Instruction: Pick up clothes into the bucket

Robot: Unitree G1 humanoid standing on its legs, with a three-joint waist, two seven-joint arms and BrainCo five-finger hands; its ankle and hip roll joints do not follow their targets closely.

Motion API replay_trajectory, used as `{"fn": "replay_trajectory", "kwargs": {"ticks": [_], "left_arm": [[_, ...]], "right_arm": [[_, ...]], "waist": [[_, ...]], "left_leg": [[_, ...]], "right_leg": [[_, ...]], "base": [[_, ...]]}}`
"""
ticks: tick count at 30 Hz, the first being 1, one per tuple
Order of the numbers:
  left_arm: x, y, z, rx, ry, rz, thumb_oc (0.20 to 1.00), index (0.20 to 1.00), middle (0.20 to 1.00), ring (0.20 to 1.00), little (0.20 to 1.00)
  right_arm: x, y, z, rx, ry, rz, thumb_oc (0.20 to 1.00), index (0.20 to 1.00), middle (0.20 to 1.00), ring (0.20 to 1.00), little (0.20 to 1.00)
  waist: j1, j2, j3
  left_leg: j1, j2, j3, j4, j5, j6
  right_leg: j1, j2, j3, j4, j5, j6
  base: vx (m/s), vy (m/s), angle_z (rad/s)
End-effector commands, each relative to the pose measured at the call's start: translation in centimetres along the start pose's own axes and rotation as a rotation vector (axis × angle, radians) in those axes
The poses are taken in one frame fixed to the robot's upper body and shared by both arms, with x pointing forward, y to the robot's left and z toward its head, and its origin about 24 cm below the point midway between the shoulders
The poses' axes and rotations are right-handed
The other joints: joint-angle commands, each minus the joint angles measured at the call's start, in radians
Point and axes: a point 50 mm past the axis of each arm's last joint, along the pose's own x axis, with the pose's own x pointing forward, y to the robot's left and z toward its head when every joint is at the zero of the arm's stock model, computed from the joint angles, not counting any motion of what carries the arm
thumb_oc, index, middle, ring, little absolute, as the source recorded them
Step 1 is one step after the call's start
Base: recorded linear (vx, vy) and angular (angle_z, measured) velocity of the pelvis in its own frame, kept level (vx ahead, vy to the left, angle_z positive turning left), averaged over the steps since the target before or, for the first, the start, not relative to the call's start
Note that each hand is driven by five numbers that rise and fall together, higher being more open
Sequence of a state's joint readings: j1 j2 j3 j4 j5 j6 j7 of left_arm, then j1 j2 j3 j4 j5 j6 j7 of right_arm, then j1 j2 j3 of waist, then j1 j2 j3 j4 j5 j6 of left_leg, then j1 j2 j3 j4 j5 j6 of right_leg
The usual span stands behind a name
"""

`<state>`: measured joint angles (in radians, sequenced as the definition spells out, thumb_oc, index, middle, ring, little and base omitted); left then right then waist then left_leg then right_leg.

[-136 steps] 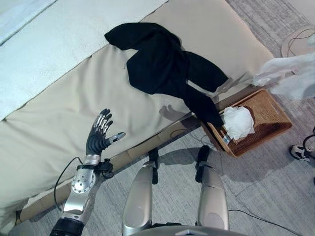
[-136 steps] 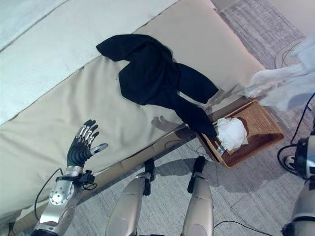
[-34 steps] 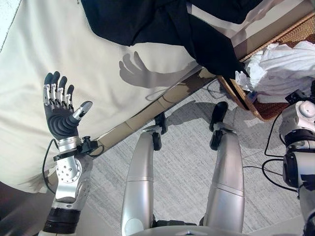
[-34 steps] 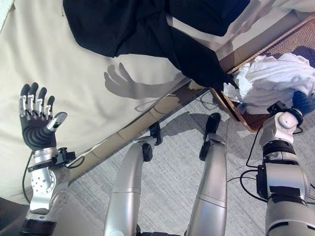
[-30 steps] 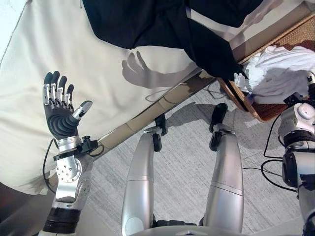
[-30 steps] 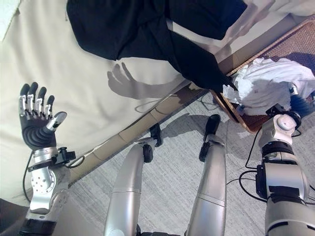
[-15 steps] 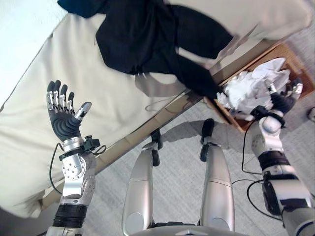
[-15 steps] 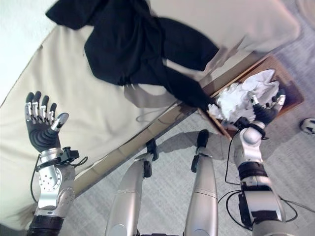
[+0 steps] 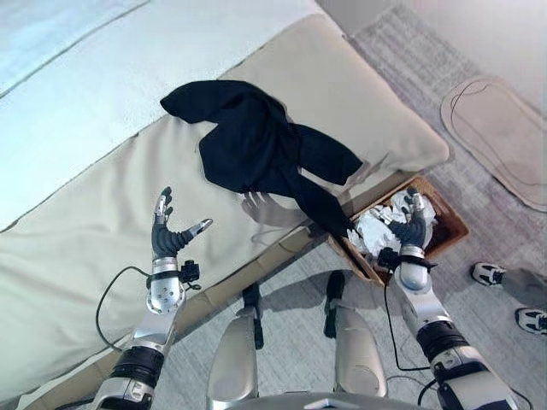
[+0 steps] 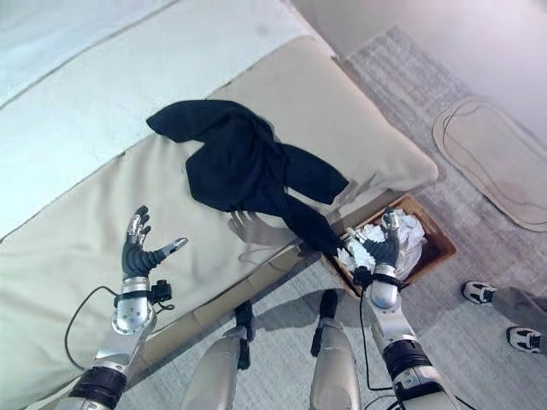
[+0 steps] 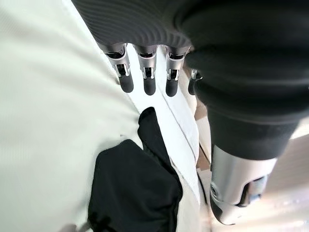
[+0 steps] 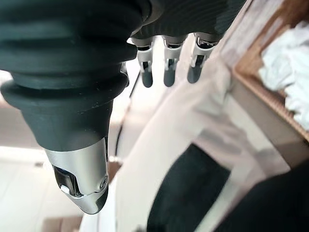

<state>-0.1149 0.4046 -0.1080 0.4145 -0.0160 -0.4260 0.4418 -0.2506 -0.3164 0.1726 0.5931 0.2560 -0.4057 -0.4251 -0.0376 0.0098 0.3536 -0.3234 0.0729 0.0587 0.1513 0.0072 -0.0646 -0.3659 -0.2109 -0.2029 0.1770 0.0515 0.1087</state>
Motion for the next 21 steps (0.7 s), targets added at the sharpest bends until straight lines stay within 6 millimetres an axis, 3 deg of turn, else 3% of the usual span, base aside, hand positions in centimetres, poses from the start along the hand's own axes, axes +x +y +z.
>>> {"fn": "replay_trajectory", "kwargs": {"ticks": [1,5,10,17,21], "left_arm": [[1.6,1.2,1.4,0.141,-0.12,-0.007,1.0,1.0,1.0,1.0,1.0],[3.1,1.5,2.3,0.295,-0.194,0.0,1.0,1.0,1.0,1.0,1.0],[6.3,2.2,5.0,0.527,-0.343,0.044,1.0,1.0,1.0,1.0,1.0],[10.4,3.3,10.1,0.63,-0.5,0.208,1.0,1.0,1.0,1.0,1.0],[12.0,4.3,14.6,0.653,-0.637,0.309,1.0,1.0,1.0,1.0,1.0]], "right_arm": [[-0.3,0.8,1.2,0.052,-0.061,0.041,1.0,1.0,1.0,1.0,1.0],[-0.4,0.6,1.3,0.046,-0.072,0.045,1.0,1.0,1.0,1.0,1.0],[0.1,-0.4,2.3,0.063,-0.12,0.013,1.0,1.0,1.0,1.0,1.0],[0.2,-1.2,3.2,0.073,-0.163,0.002,1.0,1.0,1.0,1.0,1.0],[-0.2,-1.7,2.9,0.083,-0.16,-0.008,1.0,1.0,1.0,1.0,1.0]], "waist": [[0.003,-0.052,-0.009],[-0.011,-0.066,0.011],[-0.039,-0.079,0.052],[-0.071,-0.094,0.098],[-0.09,-0.099,0.117]], "left_leg": [[-0.055,0.019,-0.037,0.017,0.045,-0.039],[-0.103,0.011,-0.027,0.073,0.026,-0.031],[-0.209,0.009,-0.014,0.143,0.013,-0.03],[-0.355,0.016,-0.006,0.229,-0.012,-0.033],[-0.44,0.019,-0.005,0.256,-0.014,-0.037]], "right_leg": [[0.043,-0.074,0.036,-0.067,0.073,0.099],[-0.006,-0.08,0.049,-0.039,0.072,0.096],[-0.108,-0.085,0.073,0.013,0.067,0.095],[-0.245,-0.086,0.101,0.059,0.069,0.098],[-0.325,-0.091,0.114,0.07,0.085,0.105]], "base": [[-0.02,0.059,0.01],[-0.04,0.074,0.01],[-0.07,0.081,-0.04],[-0.08,0.055,-0.08],[-0.07,0.034,-0.05]]}}
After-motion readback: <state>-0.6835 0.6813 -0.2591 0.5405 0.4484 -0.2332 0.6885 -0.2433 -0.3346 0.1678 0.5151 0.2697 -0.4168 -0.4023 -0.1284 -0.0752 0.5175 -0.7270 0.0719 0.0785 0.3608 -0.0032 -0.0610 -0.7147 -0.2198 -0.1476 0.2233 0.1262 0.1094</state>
